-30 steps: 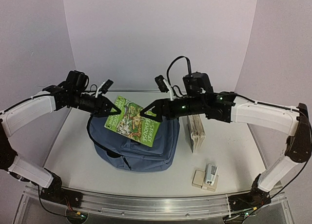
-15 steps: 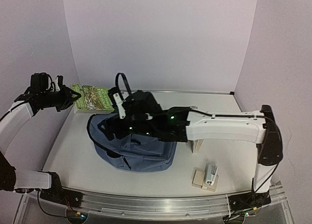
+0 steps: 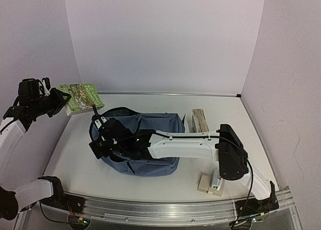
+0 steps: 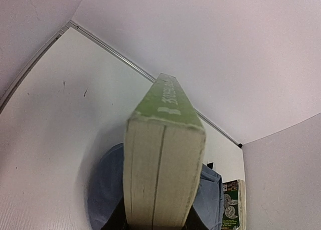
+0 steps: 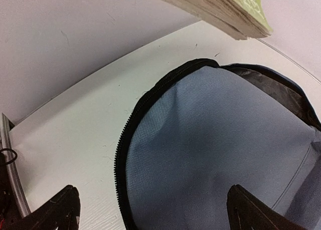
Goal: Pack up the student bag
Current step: Place the book in the student bag.
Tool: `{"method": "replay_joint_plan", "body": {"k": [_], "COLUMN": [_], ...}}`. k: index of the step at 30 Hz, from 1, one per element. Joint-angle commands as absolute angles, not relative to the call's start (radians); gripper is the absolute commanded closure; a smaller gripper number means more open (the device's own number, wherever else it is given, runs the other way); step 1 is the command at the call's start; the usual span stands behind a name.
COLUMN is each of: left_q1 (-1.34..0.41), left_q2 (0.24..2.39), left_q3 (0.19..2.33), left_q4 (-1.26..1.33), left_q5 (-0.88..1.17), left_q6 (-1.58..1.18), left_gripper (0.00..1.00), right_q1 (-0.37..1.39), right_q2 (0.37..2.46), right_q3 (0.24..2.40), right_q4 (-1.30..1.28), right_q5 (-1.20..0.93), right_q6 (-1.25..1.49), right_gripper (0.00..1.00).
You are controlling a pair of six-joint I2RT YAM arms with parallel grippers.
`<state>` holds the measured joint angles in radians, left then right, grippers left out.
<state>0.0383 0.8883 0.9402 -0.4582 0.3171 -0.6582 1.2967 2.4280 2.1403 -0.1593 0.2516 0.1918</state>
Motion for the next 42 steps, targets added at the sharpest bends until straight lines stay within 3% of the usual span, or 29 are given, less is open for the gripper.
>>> {"method": "replay_joint_plan", "body": {"k": [1, 4, 14, 24, 28, 33, 42], "left_q1": [0.040, 0.039, 0.039, 0.039, 0.038, 0.039, 0.039], "left_q2": [0.853, 0.847, 0.754, 0.644, 0.551, 0.477, 0.619], "left_q3": [0.989, 0.983, 0.938, 0.952, 0.938, 0.913, 0.859], "left_q4": [-0.408, -0.414, -0.437, -0.542, -0.608, -0.670, -0.568], "left_q5": [0.298, 0.302, 0.233, 0.159, 0.063, 0.060, 0.516], "left_q6": [-0.670, -0.674, -0.692, -0.703, -0.714, -0.742, -0.762], "left_gripper": [1.00, 1.00, 1.00, 1.00, 1.00, 1.00, 1.00], "right_q1": [1.303, 1.305, 1.305, 1.305, 1.304, 1.304, 1.305], "right_q2": [2.509, 2.563, 2.516, 2.440, 2.324, 2.175, 2.106], "right_q3": [2.235, 2.272, 2.315, 2.263, 2.139, 1.937, 1.856], "right_q4": [-0.156, -0.161, -0.127, -0.083, -0.030, 0.114, 0.182], "right_q5": [0.327, 0.426, 0.572, 0.678, 0.755, 0.802, 0.748], "right_q6": [0.132, 0.133, 0.234, 0.269, 0.321, 0.389, 0.411], "right_gripper": [0.02, 0.03, 0.27, 0.85, 0.98, 1.00, 1.00]}}
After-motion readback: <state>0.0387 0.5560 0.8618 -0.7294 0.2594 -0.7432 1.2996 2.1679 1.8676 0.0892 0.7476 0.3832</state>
